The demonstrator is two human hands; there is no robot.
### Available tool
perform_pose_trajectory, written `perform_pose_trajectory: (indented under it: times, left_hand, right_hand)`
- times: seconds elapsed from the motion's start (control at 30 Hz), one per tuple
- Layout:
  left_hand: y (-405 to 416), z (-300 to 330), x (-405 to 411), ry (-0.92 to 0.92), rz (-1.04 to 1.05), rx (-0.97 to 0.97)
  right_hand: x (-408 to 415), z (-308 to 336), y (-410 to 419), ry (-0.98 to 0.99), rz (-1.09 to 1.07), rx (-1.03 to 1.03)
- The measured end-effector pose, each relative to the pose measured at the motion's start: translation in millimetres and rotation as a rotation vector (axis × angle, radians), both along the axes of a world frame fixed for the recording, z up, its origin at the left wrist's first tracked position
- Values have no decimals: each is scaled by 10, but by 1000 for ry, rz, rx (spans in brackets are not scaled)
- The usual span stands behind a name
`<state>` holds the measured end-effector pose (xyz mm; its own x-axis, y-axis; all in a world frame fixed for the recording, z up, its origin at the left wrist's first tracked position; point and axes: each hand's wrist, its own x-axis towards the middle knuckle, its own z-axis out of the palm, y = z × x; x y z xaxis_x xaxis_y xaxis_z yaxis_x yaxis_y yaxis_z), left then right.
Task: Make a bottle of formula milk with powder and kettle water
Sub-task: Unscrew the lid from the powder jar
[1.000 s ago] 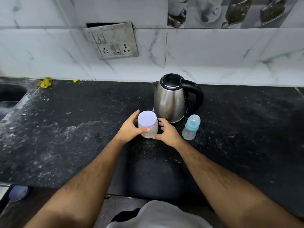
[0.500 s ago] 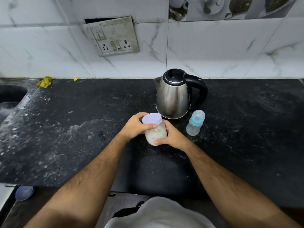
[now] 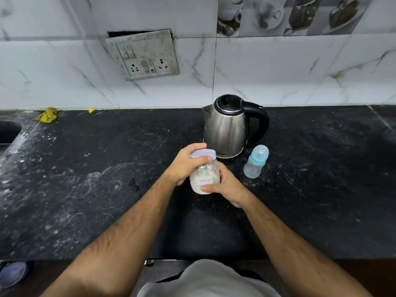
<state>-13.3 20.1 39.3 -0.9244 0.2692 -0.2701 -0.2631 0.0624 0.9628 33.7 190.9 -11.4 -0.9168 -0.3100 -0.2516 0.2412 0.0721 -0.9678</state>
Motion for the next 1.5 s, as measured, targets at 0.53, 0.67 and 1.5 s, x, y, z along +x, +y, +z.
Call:
perform_pose_trajectory:
  times: [0.53,0.67,1.5]
  left_hand:
    - [112,71,-40,6,25,-42]
    - [-74,140,-82,-104,-71,51]
    - [-174,242,68,76,-74,-108]
  right_hand:
    - [-34,106,27,56,-46,104]
    - [-64,154,126,4,-11,74]
    - [176,188,-82,98,-115,97]
